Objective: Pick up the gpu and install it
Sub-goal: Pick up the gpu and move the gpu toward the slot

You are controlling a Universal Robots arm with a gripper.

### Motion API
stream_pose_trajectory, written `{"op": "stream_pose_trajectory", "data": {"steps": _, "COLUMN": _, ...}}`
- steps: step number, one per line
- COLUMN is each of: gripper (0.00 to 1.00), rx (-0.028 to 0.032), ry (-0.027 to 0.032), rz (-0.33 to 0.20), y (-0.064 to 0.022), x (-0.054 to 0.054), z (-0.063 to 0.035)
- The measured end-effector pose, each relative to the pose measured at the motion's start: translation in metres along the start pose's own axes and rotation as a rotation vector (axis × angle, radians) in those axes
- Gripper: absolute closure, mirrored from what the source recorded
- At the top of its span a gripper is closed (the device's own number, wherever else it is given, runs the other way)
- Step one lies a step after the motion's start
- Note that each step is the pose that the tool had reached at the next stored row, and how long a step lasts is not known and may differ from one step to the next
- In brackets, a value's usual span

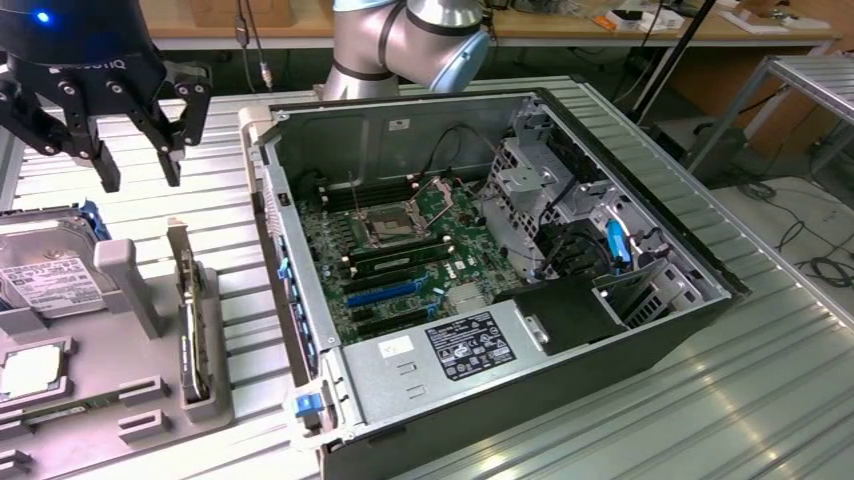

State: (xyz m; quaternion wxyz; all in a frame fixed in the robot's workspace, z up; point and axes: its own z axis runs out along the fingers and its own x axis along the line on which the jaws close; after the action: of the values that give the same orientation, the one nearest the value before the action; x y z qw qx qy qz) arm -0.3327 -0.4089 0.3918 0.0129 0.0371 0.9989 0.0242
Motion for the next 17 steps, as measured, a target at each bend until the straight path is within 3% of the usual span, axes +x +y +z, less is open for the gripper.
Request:
{"op": "stream_pose_trajectory", "data": {"steps": 8, "gripper": 0.5, "rx": -0.0001, "ry": 0.0003, "rz": 0.0, "y": -0.0027, "x": 0.0, "z": 0.0003}}
{"op": "stream_pose_trajectory", "data": {"steps": 17, "gripper": 0.5, "rx": 0.0, "ry": 0.0004, "rz": 0.0, "y": -0.0165, "x": -0.003, "z": 0.0004}}
